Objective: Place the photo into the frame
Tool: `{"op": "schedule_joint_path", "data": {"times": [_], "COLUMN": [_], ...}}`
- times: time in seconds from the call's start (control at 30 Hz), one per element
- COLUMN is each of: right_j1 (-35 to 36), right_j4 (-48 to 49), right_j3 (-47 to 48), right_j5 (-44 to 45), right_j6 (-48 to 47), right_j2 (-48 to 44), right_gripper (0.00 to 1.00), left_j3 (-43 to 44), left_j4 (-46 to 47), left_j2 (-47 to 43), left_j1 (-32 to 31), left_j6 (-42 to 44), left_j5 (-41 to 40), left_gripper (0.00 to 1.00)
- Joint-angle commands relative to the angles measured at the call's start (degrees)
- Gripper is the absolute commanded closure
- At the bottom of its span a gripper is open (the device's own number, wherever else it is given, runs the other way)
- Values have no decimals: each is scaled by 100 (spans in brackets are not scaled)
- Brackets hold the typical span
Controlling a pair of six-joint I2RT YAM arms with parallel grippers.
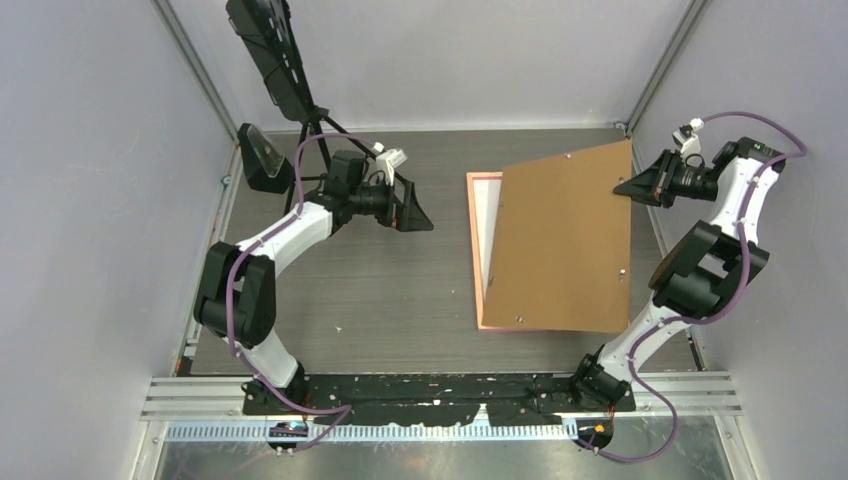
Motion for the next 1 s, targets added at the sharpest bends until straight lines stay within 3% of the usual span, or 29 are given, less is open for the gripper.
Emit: {"op": "schedule_joint_path", "data": {"times": [0.0,0.33,0.97], "right_j1": [-45,159,526], "right_j4": [-1181,-1039,-466], "right_j3": [977,2048,2178], "right_j5": [-141,160,-300], "right_j6": [-670,-385,7], "right_j2": [369,1074,1560], "right_gripper": [94,95,94], "left_j3": [191,340,338], "left_j4": [-84,-254,-289], "left_j2": [-183,-79,-49], "left_j1": [32,32,31], "left_j6": [132,164,159], "left_j5": [-62,-91,-44], "left_gripper": [0,0,1]}}
